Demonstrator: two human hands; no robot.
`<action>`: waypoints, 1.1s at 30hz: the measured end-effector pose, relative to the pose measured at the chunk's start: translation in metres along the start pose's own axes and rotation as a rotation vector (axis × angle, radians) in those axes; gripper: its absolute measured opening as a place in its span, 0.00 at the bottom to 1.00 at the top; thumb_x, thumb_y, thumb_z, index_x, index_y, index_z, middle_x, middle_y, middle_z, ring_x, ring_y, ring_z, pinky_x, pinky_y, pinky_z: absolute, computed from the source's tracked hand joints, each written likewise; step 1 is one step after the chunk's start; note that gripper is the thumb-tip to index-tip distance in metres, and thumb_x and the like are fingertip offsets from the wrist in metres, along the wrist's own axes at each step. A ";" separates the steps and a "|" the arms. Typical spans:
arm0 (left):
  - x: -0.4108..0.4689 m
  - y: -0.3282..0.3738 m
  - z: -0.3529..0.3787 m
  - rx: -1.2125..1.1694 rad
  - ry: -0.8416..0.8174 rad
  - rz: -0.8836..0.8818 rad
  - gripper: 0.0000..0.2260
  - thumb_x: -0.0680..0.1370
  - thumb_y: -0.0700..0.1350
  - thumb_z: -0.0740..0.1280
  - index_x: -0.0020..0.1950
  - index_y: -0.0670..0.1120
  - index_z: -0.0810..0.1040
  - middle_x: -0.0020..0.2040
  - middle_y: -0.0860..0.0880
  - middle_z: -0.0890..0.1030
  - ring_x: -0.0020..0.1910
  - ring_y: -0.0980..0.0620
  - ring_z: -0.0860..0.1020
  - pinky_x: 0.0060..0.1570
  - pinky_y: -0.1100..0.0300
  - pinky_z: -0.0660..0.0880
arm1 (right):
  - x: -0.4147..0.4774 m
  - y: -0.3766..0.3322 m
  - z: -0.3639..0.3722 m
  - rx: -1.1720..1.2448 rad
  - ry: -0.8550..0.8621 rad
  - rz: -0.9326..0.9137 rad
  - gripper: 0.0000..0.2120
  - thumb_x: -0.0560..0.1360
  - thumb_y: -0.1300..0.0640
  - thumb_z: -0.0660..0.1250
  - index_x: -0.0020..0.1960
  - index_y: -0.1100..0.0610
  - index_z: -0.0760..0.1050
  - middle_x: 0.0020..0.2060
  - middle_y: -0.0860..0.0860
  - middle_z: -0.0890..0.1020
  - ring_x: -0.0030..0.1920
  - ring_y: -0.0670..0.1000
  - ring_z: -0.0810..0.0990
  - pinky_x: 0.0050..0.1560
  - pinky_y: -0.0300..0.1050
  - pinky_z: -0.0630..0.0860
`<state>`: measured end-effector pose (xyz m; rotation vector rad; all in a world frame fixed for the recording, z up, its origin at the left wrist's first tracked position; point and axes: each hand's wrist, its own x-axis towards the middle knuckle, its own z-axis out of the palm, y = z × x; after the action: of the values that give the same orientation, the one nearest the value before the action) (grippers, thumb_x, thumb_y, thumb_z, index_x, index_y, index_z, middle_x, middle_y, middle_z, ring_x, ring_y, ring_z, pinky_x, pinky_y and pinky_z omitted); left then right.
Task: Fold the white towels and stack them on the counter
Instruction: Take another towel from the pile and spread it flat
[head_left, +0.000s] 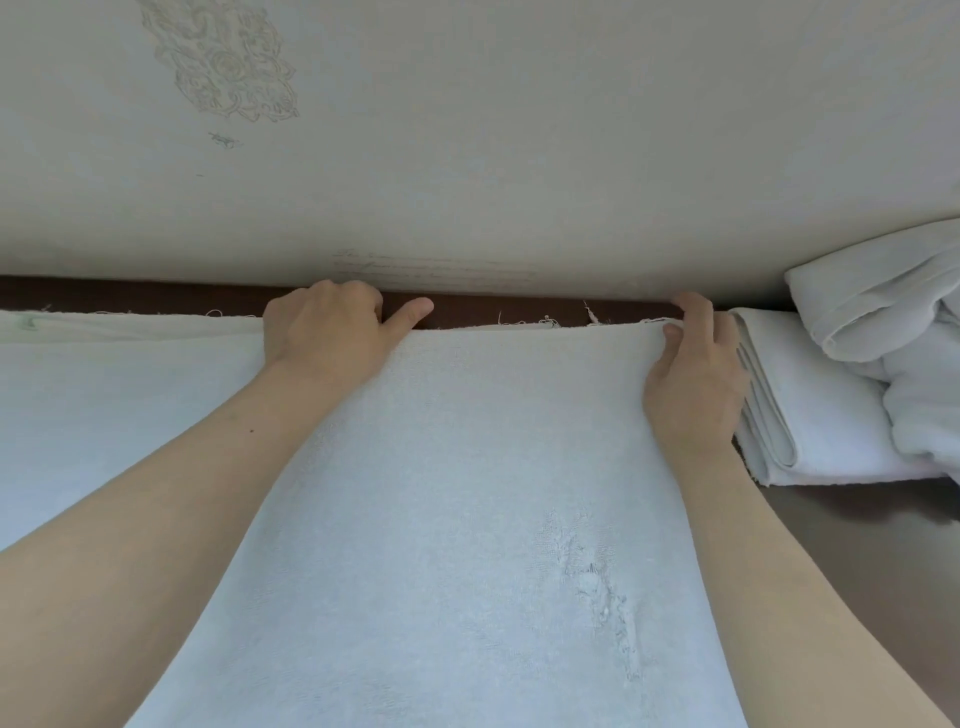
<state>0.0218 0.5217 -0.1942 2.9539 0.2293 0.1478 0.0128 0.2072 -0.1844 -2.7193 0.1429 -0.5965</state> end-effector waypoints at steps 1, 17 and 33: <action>0.001 0.001 0.001 0.013 -0.003 -0.018 0.34 0.73 0.76 0.48 0.31 0.49 0.76 0.27 0.52 0.72 0.27 0.54 0.66 0.29 0.59 0.54 | 0.002 0.000 0.001 -0.003 -0.019 0.002 0.14 0.82 0.63 0.56 0.65 0.60 0.72 0.53 0.60 0.75 0.41 0.60 0.72 0.41 0.49 0.64; -0.071 -0.070 -0.046 -0.314 0.197 0.278 0.15 0.82 0.50 0.57 0.54 0.45 0.81 0.57 0.49 0.82 0.57 0.47 0.78 0.56 0.50 0.71 | 0.004 -0.012 -0.005 -0.016 -0.095 0.095 0.14 0.81 0.61 0.55 0.66 0.60 0.69 0.59 0.63 0.73 0.50 0.66 0.74 0.42 0.52 0.66; -0.116 -0.258 -0.078 -0.615 0.091 -0.441 0.22 0.75 0.51 0.74 0.66 0.59 0.72 0.49 0.63 0.78 0.48 0.68 0.75 0.45 0.69 0.70 | -0.107 -0.298 0.053 0.386 -0.601 -0.641 0.18 0.82 0.58 0.60 0.72 0.57 0.70 0.64 0.51 0.78 0.64 0.54 0.73 0.68 0.48 0.64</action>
<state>-0.1385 0.7672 -0.1746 2.2295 0.6969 0.2409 -0.0549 0.5203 -0.1633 -2.3961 -0.9129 0.0731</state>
